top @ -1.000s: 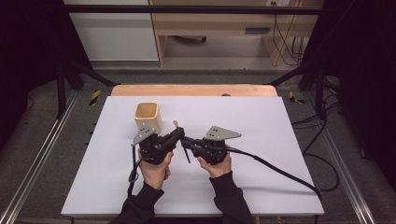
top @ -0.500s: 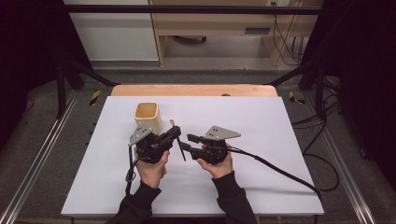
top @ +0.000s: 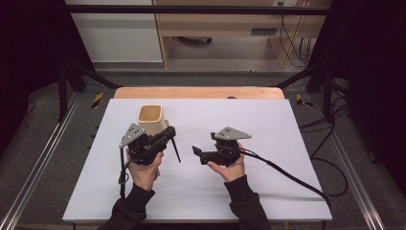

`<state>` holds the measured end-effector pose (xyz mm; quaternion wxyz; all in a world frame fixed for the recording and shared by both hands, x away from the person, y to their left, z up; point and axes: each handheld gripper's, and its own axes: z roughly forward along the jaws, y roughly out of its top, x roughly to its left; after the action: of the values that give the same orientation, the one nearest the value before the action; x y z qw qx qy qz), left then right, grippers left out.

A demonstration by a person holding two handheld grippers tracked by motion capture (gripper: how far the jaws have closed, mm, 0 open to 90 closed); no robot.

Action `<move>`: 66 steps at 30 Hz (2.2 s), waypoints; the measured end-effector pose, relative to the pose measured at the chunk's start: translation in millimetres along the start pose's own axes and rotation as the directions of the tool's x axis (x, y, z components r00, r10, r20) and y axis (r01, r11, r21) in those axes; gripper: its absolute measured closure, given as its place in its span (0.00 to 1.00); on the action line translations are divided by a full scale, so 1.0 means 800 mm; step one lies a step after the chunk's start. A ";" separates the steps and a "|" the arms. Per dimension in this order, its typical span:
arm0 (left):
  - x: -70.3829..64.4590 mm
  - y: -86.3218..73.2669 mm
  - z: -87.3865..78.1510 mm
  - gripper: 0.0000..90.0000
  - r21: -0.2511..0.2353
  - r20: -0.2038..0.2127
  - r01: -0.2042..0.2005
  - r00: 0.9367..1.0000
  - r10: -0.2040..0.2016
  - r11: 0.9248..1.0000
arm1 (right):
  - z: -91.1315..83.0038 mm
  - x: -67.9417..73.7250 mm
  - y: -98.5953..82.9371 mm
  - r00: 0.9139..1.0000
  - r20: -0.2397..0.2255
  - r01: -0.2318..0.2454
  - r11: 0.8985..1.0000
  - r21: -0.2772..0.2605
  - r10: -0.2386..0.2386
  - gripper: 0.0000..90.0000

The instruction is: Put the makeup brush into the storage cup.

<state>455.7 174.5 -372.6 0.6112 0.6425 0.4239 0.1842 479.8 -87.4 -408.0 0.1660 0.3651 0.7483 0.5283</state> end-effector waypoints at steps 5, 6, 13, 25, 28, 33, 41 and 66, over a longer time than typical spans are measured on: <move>0.005 0.004 -0.004 0.92 0.005 -0.008 -0.020 1.000 0.020 1.000 | -0.008 -0.013 -0.008 0.999 0.043 -0.022 0.999 0.024 0.021 0.10; 0.007 0.004 -0.005 0.92 0.007 -0.009 -0.023 1.000 0.023 1.000 | -0.010 -0.016 -0.010 0.999 0.048 -0.026 0.999 0.026 0.025 0.10; 0.016 0.009 -0.010 0.92 0.015 -0.013 -0.036 0.999 0.036 0.999 | -0.027 -0.030 -0.013 0.993 0.107 -0.042 0.999 0.021 0.040 0.10; 0.029 0.023 -0.023 0.92 0.006 -0.032 -0.063 0.998 0.063 0.998 | -0.048 -0.044 -0.035 0.974 0.228 -0.027 0.998 0.050 0.015 0.06; 0.033 0.027 -0.025 0.92 0.005 -0.039 -0.068 0.997 0.068 0.998 | -0.052 -0.046 -0.041 0.971 0.240 -0.021 0.999 0.049 0.008 0.06; 0.039 0.032 -0.030 0.92 0.002 -0.051 -0.075 0.996 0.075 0.997 | -0.059 -0.047 -0.048 0.961 0.275 0.005 0.998 0.062 -0.022 0.06; 0.048 0.036 -0.030 0.92 0.004 -0.056 -0.084 0.995 0.084 0.996 | -0.070 -0.052 -0.058 0.955 0.296 -0.015 0.998 0.060 -0.003 0.06; 0.074 0.060 -0.017 0.92 -0.010 -0.075 -0.104 0.992 0.103 0.994 | -0.095 -0.071 -0.078 0.941 0.331 -0.086 0.995 0.050 0.065 0.05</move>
<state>494.8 233.6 -341.7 0.5890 0.6522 0.4110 0.2424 446.9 -190.3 -443.5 0.2566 0.4816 0.7121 0.4417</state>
